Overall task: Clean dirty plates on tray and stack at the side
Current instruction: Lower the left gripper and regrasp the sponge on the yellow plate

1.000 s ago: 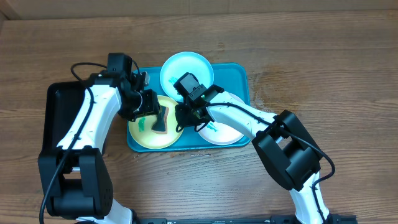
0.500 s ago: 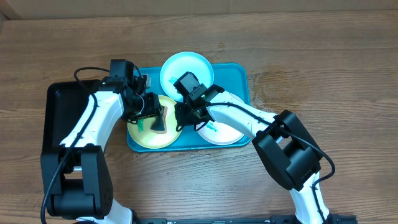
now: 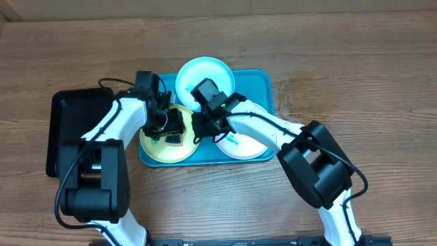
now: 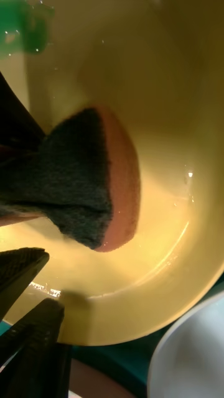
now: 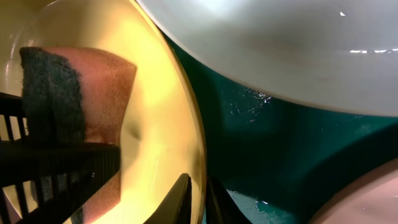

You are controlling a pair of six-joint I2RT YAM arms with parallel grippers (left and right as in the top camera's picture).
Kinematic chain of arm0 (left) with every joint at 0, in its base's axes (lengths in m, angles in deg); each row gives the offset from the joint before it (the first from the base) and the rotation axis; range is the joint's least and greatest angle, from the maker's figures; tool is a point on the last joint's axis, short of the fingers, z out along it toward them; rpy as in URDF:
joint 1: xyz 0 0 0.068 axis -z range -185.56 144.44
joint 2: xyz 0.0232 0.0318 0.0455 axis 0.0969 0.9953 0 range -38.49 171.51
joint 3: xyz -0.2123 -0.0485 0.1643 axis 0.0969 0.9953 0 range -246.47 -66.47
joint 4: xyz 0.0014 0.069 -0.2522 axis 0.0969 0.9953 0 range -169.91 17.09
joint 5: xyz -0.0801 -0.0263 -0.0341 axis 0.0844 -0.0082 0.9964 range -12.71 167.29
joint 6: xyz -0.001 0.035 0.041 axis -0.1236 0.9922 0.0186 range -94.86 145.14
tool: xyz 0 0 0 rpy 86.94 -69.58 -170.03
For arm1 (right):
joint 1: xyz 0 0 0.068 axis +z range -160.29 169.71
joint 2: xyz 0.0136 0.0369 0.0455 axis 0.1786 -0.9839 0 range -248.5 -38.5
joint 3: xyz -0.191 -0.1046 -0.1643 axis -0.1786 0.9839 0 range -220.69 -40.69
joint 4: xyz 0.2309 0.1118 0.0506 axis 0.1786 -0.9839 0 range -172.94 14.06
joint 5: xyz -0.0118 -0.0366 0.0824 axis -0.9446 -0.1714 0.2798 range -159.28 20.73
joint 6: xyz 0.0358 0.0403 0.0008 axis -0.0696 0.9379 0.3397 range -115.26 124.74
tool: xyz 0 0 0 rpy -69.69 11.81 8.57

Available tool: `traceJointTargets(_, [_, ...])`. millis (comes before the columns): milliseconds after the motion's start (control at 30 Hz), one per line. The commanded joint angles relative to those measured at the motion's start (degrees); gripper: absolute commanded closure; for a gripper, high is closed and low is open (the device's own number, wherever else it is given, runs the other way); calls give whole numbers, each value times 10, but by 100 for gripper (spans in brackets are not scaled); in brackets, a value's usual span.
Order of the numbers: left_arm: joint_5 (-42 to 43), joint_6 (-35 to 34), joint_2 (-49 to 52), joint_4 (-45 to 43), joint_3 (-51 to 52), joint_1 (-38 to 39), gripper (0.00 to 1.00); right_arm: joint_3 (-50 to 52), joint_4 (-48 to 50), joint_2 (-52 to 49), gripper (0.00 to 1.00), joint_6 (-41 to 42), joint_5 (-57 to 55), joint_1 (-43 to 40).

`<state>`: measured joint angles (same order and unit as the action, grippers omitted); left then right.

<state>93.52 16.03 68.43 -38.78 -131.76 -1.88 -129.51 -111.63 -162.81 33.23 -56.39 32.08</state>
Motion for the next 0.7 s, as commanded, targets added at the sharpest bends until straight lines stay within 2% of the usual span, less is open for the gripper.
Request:
traceJointTargets(0, [-36, -7, 15, -3, 4, 0, 55, -8, 7, -1, 89, 1, 9, 2])
traceJointTargets(67, [-49, -7, 15, -2, 3, 0, 60, -8, 8, -1, 89, 0, 8, 2])
traceJointTargets(200, [-66, -7, 14, -2, -2, 0, 60, -8, 9, -1, 89, 0, 7, 2])
traceJointTargets(367, [-59, -8, 14, 30, -32, 0, 52, -8, 9, -1, 89, 1, 7, 2])
traceJointTargets(533, [-54, -8, 14, 71, -72, 0, 56, -8, 14, -1, 89, 0, 7, 2])
traceJointTargets(667, [-29, -7, 15, 73, -71, 1, 54, -8, 18, -1, 89, 0, 7, 2])
